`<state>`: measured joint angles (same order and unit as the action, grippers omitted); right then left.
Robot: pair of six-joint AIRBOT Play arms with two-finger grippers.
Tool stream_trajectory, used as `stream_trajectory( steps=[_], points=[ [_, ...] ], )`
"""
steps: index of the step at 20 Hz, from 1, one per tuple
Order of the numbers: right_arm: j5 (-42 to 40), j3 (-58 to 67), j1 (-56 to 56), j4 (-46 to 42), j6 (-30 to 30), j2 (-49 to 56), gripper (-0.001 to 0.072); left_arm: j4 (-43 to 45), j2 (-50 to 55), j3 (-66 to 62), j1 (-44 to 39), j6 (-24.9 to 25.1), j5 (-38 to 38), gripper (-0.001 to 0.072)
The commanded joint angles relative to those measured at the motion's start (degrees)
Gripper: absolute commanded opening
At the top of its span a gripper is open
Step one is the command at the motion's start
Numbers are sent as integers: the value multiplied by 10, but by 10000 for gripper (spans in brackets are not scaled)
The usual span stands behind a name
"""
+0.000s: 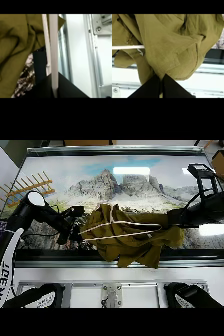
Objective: Fold the clothes and pants, and hang the long-sleeved shirts on hangers.
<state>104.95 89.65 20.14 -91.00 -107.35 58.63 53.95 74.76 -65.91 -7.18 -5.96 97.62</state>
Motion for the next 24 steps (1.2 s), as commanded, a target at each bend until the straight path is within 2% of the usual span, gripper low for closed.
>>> stream_trajectory(
  steps=[1,8,12,16,24],
  points=[
    [5,6,0,0,4,3,19,-17,28,-38,-21,0,-13,10],
    [-1,13,0,-9,44,14,18,-17,84,-92,-68,2,-19,9],
    [-1,64,1,-3,63,54,19,-18,104,-127,-87,2,-22,9],
    [-27,102,1,66,62,80,19,-106,111,-106,-76,2,-54,9],
    [-176,106,13,219,52,97,18,-72,111,-91,-84,2,-47,10]
  ],
)
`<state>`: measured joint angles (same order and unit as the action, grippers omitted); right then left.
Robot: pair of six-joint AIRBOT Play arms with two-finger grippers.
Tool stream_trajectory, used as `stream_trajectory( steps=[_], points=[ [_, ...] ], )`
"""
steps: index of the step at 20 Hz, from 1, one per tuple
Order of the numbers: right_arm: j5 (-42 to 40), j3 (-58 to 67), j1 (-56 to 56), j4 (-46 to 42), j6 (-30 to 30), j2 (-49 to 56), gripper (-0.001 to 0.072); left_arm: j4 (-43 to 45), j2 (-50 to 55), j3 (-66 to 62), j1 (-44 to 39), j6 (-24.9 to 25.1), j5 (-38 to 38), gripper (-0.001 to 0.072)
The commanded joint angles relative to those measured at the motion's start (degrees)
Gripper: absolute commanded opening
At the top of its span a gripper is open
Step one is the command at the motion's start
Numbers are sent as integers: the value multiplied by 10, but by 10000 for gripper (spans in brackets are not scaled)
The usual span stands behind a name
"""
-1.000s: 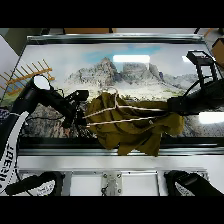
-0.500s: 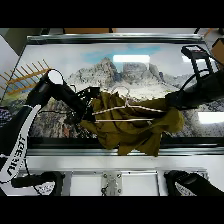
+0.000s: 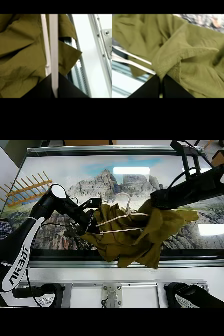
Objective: Fold the clothes and pants, and hang the long-sleeved shirts on hangers.
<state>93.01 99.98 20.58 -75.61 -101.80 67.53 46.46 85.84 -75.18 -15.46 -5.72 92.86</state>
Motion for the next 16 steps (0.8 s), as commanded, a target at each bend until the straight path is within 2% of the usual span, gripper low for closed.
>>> stream_trajectory(
  steps=[1,6,11,12,14,15,16],
  points=[
    [-70,2,23,64,-7,12,18,3,0,2,-1,0,1,10],
    [-96,2,81,64,-17,39,18,3,0,2,-1,0,1,10],
    [-96,2,84,65,-19,45,27,3,0,2,-1,0,1,10],
    [-94,2,84,65,-19,45,102,3,0,2,-1,-1,1,10],
    [-86,2,84,64,-19,45,619,3,0,2,-1,-1,2,11],
    [-82,3,83,64,-19,45,664,3,0,2,-1,-1,2,11],
    [-76,3,79,64,-19,44,661,3,0,2,-1,-1,2,11]
  ],
)
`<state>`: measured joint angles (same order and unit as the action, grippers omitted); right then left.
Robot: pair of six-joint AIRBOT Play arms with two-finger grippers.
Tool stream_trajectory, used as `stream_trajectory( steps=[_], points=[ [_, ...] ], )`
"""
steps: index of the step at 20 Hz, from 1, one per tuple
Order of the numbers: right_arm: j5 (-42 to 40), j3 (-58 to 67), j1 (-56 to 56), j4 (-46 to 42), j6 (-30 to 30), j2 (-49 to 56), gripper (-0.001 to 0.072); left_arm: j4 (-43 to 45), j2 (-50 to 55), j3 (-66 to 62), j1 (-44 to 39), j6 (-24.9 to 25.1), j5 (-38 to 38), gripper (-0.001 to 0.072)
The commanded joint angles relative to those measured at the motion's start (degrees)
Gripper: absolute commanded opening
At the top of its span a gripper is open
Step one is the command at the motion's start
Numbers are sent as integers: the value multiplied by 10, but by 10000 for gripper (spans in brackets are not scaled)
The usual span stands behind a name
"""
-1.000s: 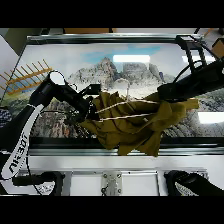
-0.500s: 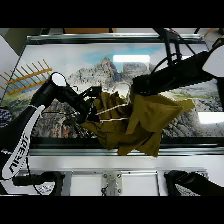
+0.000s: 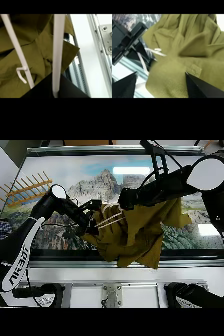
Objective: Fold the clothes and pants, and hang the long-sleeved shirts on hangers.
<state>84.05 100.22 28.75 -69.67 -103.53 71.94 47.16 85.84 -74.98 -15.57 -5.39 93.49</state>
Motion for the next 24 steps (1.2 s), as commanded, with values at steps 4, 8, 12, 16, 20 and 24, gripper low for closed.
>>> stream_trajectory(
  steps=[4,8,12,16,20,24],
  points=[
    [51,0,-39,5,-1,-9,653,-4,0,0,0,-4,-1,11],
    [60,0,-81,5,-2,-26,654,-4,0,0,0,-4,0,11],
    [61,0,-109,5,3,-38,653,-3,0,0,0,-4,3,11],
    [77,0,-149,38,77,-43,654,-3,0,0,0,-4,6,11],
    [123,0,-232,216,248,-39,654,-3,0,0,0,-4,6,11],
    [126,0,-267,247,314,-39,654,-3,0,0,0,-4,6,11]
  ],
)
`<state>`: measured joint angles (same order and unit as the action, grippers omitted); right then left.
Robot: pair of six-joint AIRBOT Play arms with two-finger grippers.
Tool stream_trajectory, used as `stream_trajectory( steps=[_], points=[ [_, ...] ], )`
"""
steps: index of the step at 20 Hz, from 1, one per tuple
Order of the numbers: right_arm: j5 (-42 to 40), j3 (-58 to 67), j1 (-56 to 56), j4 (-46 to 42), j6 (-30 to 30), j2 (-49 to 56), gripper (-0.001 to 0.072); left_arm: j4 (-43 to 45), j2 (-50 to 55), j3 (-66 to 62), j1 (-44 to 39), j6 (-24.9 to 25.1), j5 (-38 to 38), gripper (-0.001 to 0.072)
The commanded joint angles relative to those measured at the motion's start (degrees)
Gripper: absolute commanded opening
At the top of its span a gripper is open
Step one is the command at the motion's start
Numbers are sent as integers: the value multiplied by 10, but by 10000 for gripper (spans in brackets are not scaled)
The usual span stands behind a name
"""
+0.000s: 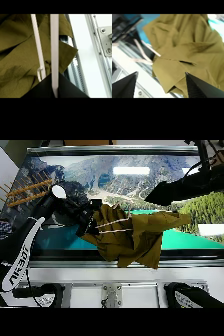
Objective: Fold the clothes and pants, and hang the long-sleeved shirts on hangers.
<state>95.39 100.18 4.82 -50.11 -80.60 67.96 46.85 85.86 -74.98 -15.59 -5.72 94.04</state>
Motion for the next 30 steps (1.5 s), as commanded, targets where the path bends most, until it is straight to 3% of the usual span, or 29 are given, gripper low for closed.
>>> stream_trajectory(
  steps=[1,4,9,11,13,15,17,22,26,30],
  points=[
    [14,-3,-36,54,159,1,654,0,0,0,0,-1,3,11],
    [27,-37,-109,125,303,1,654,0,0,0,0,-1,5,10],
    [101,-189,-331,414,522,3,654,0,0,0,0,-1,5,11],
    [100,-251,-389,392,603,2,654,0,0,0,0,-1,5,11],
    [101,-300,-414,318,631,2,654,-1,0,0,0,-1,11,11],
    [101,-352,-415,315,750,2,654,0,0,0,0,-1,15,11],
    [101,-392,-413,329,830,2,654,0,0,0,0,-1,25,11],
    [100,-429,-410,291,910,3,654,0,0,0,0,-1,29,11],
    [101,-433,-384,286,910,3,654,0,0,0,0,-1,30,11],
    [101,-434,-349,223,912,3,654,0,0,0,0,-1,30,11]
  ],
)
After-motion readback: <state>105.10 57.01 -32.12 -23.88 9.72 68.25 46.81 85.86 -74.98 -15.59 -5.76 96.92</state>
